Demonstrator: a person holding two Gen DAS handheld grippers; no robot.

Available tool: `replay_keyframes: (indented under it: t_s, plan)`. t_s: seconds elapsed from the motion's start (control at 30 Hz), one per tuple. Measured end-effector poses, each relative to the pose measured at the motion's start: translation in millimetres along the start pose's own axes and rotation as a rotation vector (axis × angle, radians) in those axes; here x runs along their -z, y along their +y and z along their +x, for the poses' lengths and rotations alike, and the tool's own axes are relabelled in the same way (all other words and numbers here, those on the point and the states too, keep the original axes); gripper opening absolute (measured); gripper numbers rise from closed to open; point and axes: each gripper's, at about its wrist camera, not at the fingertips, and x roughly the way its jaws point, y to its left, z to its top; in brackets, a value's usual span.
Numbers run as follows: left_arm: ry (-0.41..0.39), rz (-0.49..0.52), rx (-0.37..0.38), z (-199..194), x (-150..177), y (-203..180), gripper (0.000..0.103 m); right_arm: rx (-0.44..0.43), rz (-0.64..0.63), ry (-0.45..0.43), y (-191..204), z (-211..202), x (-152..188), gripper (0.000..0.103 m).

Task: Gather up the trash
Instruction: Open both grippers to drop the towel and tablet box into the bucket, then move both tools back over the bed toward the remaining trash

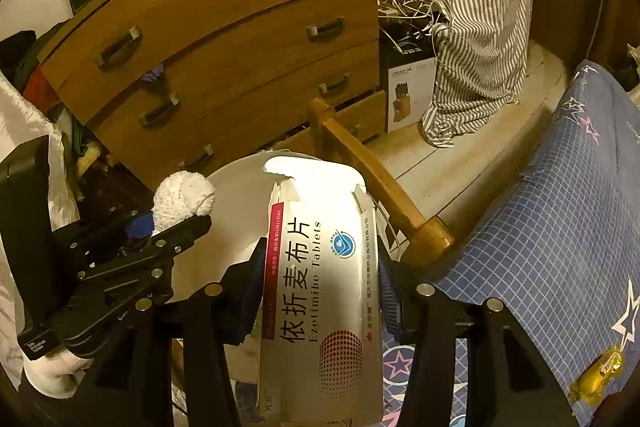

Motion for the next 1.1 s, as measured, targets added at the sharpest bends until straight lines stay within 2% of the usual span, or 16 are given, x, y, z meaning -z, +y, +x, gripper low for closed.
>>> replay_keyframes:
  t_s: [0.43, 0.47, 0.5, 0.57, 0.9, 1.1]
  plan:
    - [-0.013, -0.023, 0.001, 2, -9, 10, 0.032, -0.005, -0.007, -0.005, 1, -3, -4, 0.053]
    - [-0.013, -0.024, 0.0, 2, -9, 10, 0.04, -0.008, -0.007, -0.009, 2, -3, -4, 0.055]
    - [-0.01, -0.025, -0.006, 3, -10, 11, 0.059, -0.024, -0.001, -0.011, 0, -5, -5, 0.062]
    - [-0.037, -0.04, -0.018, 0, -11, 15, 0.076, -0.037, 0.014, -0.032, -3, -10, -6, 0.067]
    - [-0.032, -0.064, -0.014, 1, -8, 19, 0.076, -0.053, 0.083, -0.071, -33, -28, 4, 0.067]
    - [-0.034, -0.016, 0.021, -9, 3, -15, 0.076, -0.069, 0.122, -0.111, -53, -56, 47, 0.067]
